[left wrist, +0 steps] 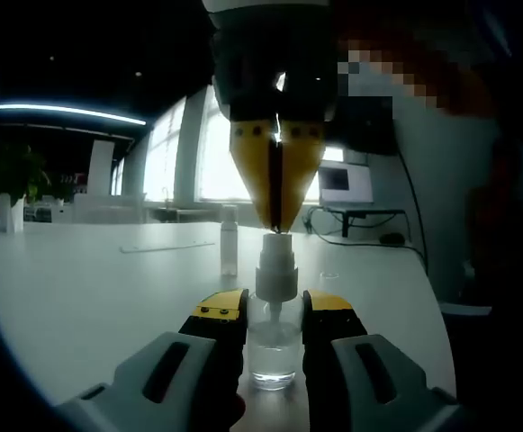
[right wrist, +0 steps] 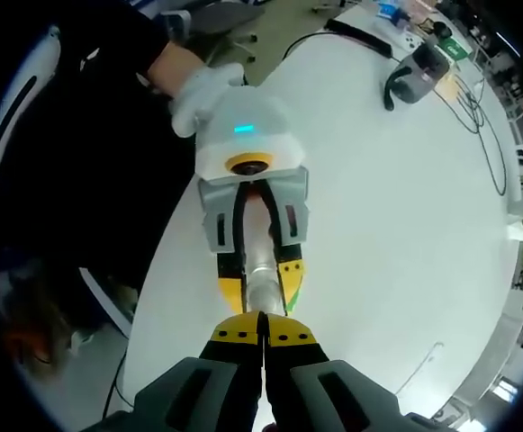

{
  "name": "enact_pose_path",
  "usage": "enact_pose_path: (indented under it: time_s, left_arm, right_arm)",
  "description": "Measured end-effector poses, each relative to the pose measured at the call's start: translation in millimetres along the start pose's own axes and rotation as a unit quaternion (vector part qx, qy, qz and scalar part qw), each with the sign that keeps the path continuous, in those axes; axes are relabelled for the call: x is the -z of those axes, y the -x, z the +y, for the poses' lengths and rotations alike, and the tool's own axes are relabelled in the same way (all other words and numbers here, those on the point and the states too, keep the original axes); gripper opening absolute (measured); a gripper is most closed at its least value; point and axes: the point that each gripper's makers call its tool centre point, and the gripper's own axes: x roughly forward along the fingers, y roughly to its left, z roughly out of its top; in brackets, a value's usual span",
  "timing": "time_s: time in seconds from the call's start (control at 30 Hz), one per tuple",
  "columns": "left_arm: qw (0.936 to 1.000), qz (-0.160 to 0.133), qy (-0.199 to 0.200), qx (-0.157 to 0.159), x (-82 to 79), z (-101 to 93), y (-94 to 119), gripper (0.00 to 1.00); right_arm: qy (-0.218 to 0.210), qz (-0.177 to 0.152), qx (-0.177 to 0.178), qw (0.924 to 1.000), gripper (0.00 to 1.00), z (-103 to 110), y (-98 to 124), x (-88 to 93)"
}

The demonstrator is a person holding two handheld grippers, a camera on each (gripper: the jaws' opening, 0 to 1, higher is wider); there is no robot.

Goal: Clamp pump bottle remove cover press pump head put on cover

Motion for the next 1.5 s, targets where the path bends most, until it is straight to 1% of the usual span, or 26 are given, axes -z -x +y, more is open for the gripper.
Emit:
enact_pose_path:
  time_s: [0.17, 0.33, 0.63, 0.7, 0.8, 0.87, 0.97, 1.07, 1.1, 1.13, 1.2, 1.23, 1.27, 1.3, 1.5]
  left_arm:
    - [1.0, 0.0, -0.001, 0.0, 0.0, 0.2, 0, 0.15]
    - [1.0, 0.0, -0.001, 0.0, -0.2, -0.5, 0, 0.15]
    - [1.0, 0.0, -0.001, 0.0, -0.1, 0.1, 0, 0.15]
    - [1.0, 0.0, -0.001, -0.001, 0.0, 0.2, 0, 0.15]
    - [1.0, 0.0, 0.0, -0.002, 0.0, 1.2, 0, 0.15]
    - [1.0, 0.0, 0.0, -0.002, 0.1, 1.5, 0, 0.15]
    - [1.0, 0.0, 0.0, -0.002, 0.2, 1.3, 0, 0.15]
    - [1.0, 0.0, 0.001, -0.002, 0.4, 1.6, 0, 0.15]
    - [1.0, 0.0, 0.0, -0.002, 0.4, 1.4, 0, 0.15]
    - [1.0, 0.0, 0.0, -0.002, 0.4, 1.3, 0, 0.15]
    - [1.0, 0.0, -0.001, -0.002, 0.4, 1.2, 0, 0.15]
    - [1.0, 0.0, -0.001, -0.002, 0.4, 0.4, 0, 0.15]
    - [1.0, 0.0, 0.0, -0.002, 0.4, 0.7, 0, 0.15]
    - [1.0, 0.0, 0.0, -0.002, 0.4, 1.3, 0, 0.15]
    - [1.0, 0.0, 0.0, -0.002, 0.2, 0.5, 0, 0.15]
  right_arm:
    - [-0.011, -0.011, 0.005, 0.9999, 0.0, 0, 1, 0.2]
    - [-0.021, -0.024, 0.003, 0.9995, 0.0, 0, 1, 0.3]
    - [-0.018, -0.032, 0.013, 0.9992, 0.0, -1, 2, 0.1]
    - [-0.043, -0.062, 0.009, 0.9972, 0.0, 1, 3, -5.5]
    - [-0.045, -0.072, 0.022, 0.9962, 0.0, -2, 12, -2.6]
    - [-0.056, -0.094, 0.035, 0.9934, 0.0, -6, 18, -5.2]
    - [-0.064, -0.119, 0.041, 0.9899, 0.0, -5, 26, -6.3]
    - [-0.072, -0.145, 0.051, 0.9855, 0.03, -6, 29, -6.2]
    - [-0.079, -0.166, 0.056, 0.9813, 0.04, -7, 30, -8.4]
    - [-0.082, -0.18, 0.058, 0.9786, 0.05, -8, 30, -10.0]
    - [-0.096, -0.227, 0.067, 0.9669, 0.07, -11, 35, -15.2]
    - [-0.106, -0.251, 0.078, 0.959, 0.07, -13, 37, -15.7]
    - [-0.109, -0.266, 0.087, 0.9537, 0.07, -15, 38, -14.8]
    - [-0.116, -0.281, 0.094, 0.9481, 0.07, -16, 39, -13.9]
    - [-0.15, -0.34, 0.128, 0.9193, 0.09, -18, 41, -2.2]
